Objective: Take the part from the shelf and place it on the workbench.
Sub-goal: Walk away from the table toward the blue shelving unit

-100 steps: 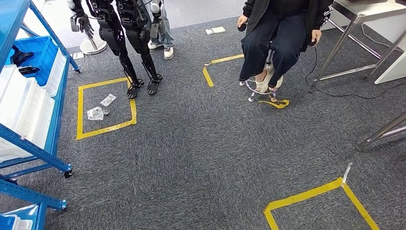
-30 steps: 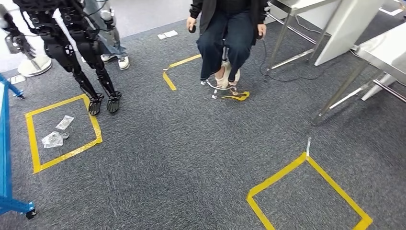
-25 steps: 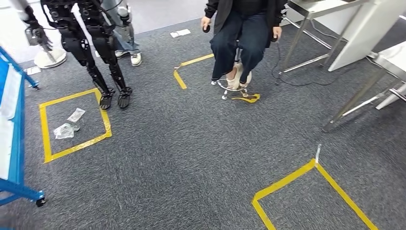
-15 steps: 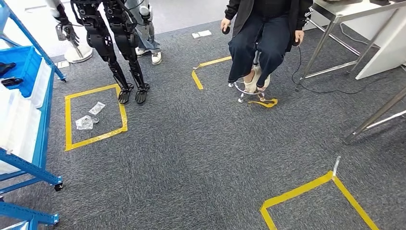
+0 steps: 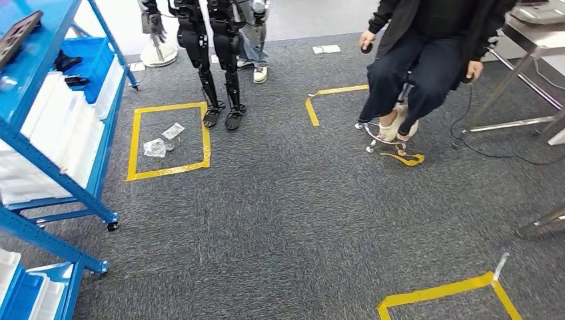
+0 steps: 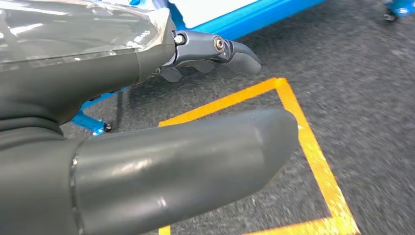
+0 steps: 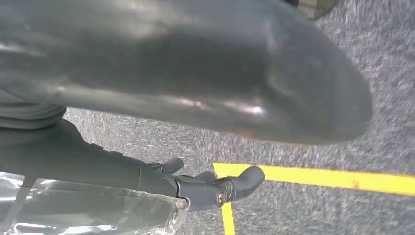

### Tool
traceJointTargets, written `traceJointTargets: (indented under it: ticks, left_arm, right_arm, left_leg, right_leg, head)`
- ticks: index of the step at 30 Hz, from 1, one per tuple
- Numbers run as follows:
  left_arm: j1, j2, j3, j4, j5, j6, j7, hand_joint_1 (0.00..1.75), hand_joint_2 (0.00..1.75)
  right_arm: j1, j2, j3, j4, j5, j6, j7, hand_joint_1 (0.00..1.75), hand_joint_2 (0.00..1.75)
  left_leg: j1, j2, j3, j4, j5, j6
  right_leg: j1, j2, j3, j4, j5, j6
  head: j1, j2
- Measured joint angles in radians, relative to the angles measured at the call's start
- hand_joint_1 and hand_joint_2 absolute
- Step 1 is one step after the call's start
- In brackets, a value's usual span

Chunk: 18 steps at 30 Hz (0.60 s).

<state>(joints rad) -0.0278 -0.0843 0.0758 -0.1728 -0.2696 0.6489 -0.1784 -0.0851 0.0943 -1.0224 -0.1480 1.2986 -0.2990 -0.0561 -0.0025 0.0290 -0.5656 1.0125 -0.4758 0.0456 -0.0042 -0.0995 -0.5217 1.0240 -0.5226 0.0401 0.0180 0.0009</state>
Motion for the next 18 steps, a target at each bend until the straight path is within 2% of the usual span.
traceJointTargets:
  ticks: [1,2,3,4,5,6,7,9,10,11,12,13,14,16,17,18]
  left_arm:
    - [-0.001,0.000,0.000,0.000,0.000,0.000,0.001,0.00,0.00]
    - [-0.002,0.000,0.000,0.000,-0.001,0.000,0.002,0.00,0.00]
    - [-0.004,0.000,0.000,0.000,-0.001,0.000,0.003,0.00,0.00]
    - [-0.004,0.000,0.000,0.000,-0.002,0.000,0.003,0.00,0.00]
    - [-0.003,-0.001,0.000,0.000,-0.002,0.000,0.003,0.00,0.00]
    - [-0.002,-0.001,0.000,0.000,-0.002,-0.001,0.003,0.00,0.00]
    - [-0.001,-0.001,0.000,0.000,-0.002,-0.001,0.003,0.00,0.00]
    - [-0.001,-0.001,0.000,0.000,-0.004,-0.001,0.004,0.00,0.00]
    - [-0.002,-0.002,0.000,0.000,-0.005,-0.001,0.005,0.00,0.00]
    - [-0.002,-0.002,0.000,0.000,-0.006,-0.001,0.005,0.00,0.00]
    - [-0.001,-0.002,0.000,0.000,-0.007,-0.001,0.006,0.00,0.00]
    - [0.001,-0.002,-0.001,0.000,-0.007,-0.001,0.007,0.00,0.00]
    - [0.003,-0.002,-0.001,0.000,-0.007,-0.001,0.007,0.00,0.00]
    - [0.004,-0.001,-0.001,0.000,-0.007,0.000,0.009,0.00,0.00]
    - [0.004,-0.001,-0.002,0.000,-0.007,0.000,0.009,0.00,0.00]
    - [0.003,-0.002,-0.002,0.000,-0.007,0.000,0.009,0.00,0.00]
  right_arm:
    - [0.001,0.000,0.000,0.000,0.000,0.002,0.000,0.00,0.00]
    - [0.002,0.000,0.000,0.000,0.000,0.004,0.001,0.00,0.00]
    - [0.004,0.001,0.000,0.000,0.000,0.006,0.001,0.00,0.00]
    - [0.007,0.000,0.000,0.000,0.000,0.009,0.002,0.00,0.00]
    - [0.009,0.000,0.000,0.000,-0.001,0.013,0.004,0.00,0.00]
    - [0.010,-0.002,0.000,0.000,-0.001,0.017,0.005,0.00,0.00]
    - [0.010,-0.003,0.000,0.000,-0.001,0.022,0.007,0.00,0.00]
    - [0.010,-0.005,0.000,0.000,0.000,0.029,0.009,0.00,0.00]
    - [0.010,-0.005,0.000,0.000,0.000,0.032,0.010,0.00,0.00]
    - [0.009,-0.005,0.000,0.000,0.000,0.034,0.012,0.00,0.00]
    - [0.008,-0.005,0.000,0.000,0.000,0.036,0.013,0.00,0.00]
    - [0.007,-0.005,0.000,0.000,0.001,0.037,0.015,0.00,0.00]
    - [0.006,-0.005,0.000,0.000,0.001,0.038,0.016,0.00,0.00]
    - [0.006,-0.005,0.000,0.000,0.002,0.038,0.016,0.00,0.00]
    - [0.007,-0.006,0.000,0.000,0.002,0.039,0.016,0.00,0.00]
    - [0.009,-0.007,0.000,0.000,0.003,0.039,0.016,0.00,0.00]
  left_leg:
    - [0.002,-0.011,0.000,-0.003,0.005,0.007]
    - [0.003,-0.023,-0.002,-0.004,0.008,0.012]
    - [0.002,-0.036,-0.005,-0.004,0.010,0.015]
    - [0.001,-0.051,-0.007,-0.004,0.011,0.017]
    - [0.000,-0.067,-0.008,-0.003,0.012,0.017]
    - [0.000,-0.082,-0.008,-0.003,0.012,0.017]
    - [0.000,-0.098,-0.006,-0.002,0.013,0.017]
    - [-0.001,-0.126,-0.004,0.000,0.013,0.013]
    - [-0.003,-0.138,-0.005,0.001,0.013,0.009]
    - [-0.004,-0.148,-0.007,0.002,0.014,0.005]
    - [-0.004,-0.157,-0.010,0.002,0.016,-0.001]
    - [-0.003,-0.166,-0.014,0.001,0.018,-0.007]
    - [-0.002,-0.162,-0.018,0.004,0.016,-0.011]
    - [-0.003,-0.113,-0.041,0.047,-0.015,-0.020]
    - [-0.002,-0.078,-0.067,0.101,-0.046,-0.024]
    - [0.000,-0.055,-0.100,0.168,-0.080,-0.029]
  right_leg:
    - [-0.001,0.030,-0.018,0.040,-0.022,0.000]
    - [-0.004,0.062,-0.046,0.100,-0.051,-0.004]
    - [-0.004,0.083,-0.080,0.172,-0.082,-0.008]
    - [-0.004,0.091,-0.110,0.234,-0.103,-0.009]
    - [-0.004,0.095,-0.128,0.270,-0.110,-0.006]
    - [-0.005,0.097,-0.127,0.265,-0.101,0.000]
    - [-0.006,0.102,-0.106,0.219,-0.076,0.007]
    - [-0.009,0.137,-0.039,0.072,-0.016,0.018]
    - [-0.010,0.152,-0.016,0.018,0.004,0.017]
    - [-0.009,0.162,-0.002,-0.012,0.014,0.013]
    - [-0.007,0.161,0.002,-0.020,0.017,0.007]
    - [-0.007,0.150,0.002,-0.021,0.020,0.001]
    - [-0.009,0.139,0.005,-0.023,0.023,-0.006]
    - [-0.014,0.116,0.006,-0.029,0.027,-0.022]
    - [-0.015,0.102,0.006,-0.030,0.027,-0.028]
    - [-0.012,0.088,0.006,-0.031,0.026,-0.033]
  head:
    - [0.001,0.000]
    - [0.002,0.000]
    - [0.002,0.000]
    - [0.002,0.000]
    - [0.002,0.000]
    - [0.002,0.000]
    - [0.002,0.000]
    - [0.002,0.000]
    - [0.002,0.000]
    - [0.001,0.000]
    - [0.001,0.000]
    - [0.001,0.000]
    - [0.000,0.000]
    - [-0.002,0.000]
    - [-0.004,0.000]
    - [-0.005,0.000]
